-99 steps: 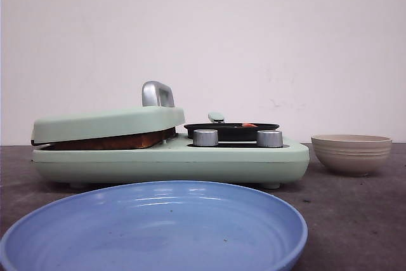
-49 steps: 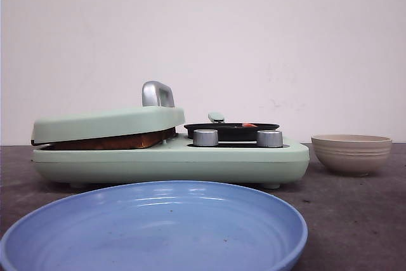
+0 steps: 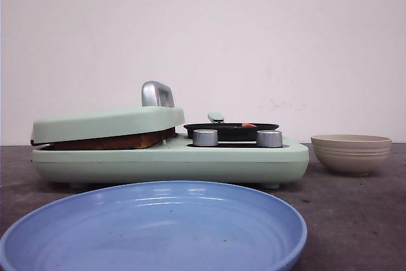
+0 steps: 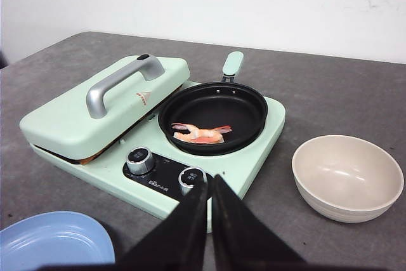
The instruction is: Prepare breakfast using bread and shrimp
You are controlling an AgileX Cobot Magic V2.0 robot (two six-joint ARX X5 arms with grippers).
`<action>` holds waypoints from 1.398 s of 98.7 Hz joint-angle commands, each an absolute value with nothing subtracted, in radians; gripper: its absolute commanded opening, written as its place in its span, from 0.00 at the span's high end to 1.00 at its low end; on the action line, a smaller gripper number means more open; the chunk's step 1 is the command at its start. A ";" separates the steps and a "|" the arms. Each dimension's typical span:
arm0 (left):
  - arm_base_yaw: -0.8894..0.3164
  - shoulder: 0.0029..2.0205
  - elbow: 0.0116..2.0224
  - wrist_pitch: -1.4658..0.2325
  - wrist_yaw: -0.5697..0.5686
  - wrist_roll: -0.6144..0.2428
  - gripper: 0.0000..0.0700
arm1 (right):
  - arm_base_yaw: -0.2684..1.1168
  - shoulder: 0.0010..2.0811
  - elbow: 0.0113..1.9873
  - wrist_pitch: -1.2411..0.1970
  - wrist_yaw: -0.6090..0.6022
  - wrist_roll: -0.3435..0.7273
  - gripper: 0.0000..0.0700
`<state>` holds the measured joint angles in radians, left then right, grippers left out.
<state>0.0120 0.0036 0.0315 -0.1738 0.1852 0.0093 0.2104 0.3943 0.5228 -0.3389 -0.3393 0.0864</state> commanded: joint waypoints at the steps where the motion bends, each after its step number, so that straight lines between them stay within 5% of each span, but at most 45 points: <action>1: 0.012 0.004 0.014 -0.179 0.184 0.007 1.00 | 0.214 0.396 0.529 -0.329 -0.340 0.097 1.00; 59: 0.012 0.004 0.014 -0.179 0.184 0.007 1.00 | 0.212 0.394 0.528 -0.383 -0.313 0.081 1.00; 70: 0.012 0.004 0.014 -0.179 0.184 0.007 1.00 | 0.210 0.345 0.475 -0.383 -0.244 -0.068 1.00; 84: 0.012 0.004 0.014 -0.178 0.184 0.007 1.00 | 0.206 0.223 0.238 -0.045 -0.120 -0.306 1.00; 91: 0.012 0.004 0.014 -0.179 0.184 0.007 1.00 | 0.201 0.160 0.139 0.016 -0.098 -0.297 1.00; 108: 0.012 0.004 0.014 -0.179 0.184 0.007 1.00 | 0.162 0.024 0.009 -0.118 -0.100 -0.273 1.00; 138: 0.012 0.004 0.014 -0.179 0.184 0.007 1.00 | 0.158 0.004 0.011 -0.183 -0.039 -0.209 1.00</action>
<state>0.0120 0.0048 0.0315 -0.1745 0.1829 0.0090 0.1551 0.0032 0.0174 -0.1795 -0.0242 -0.2371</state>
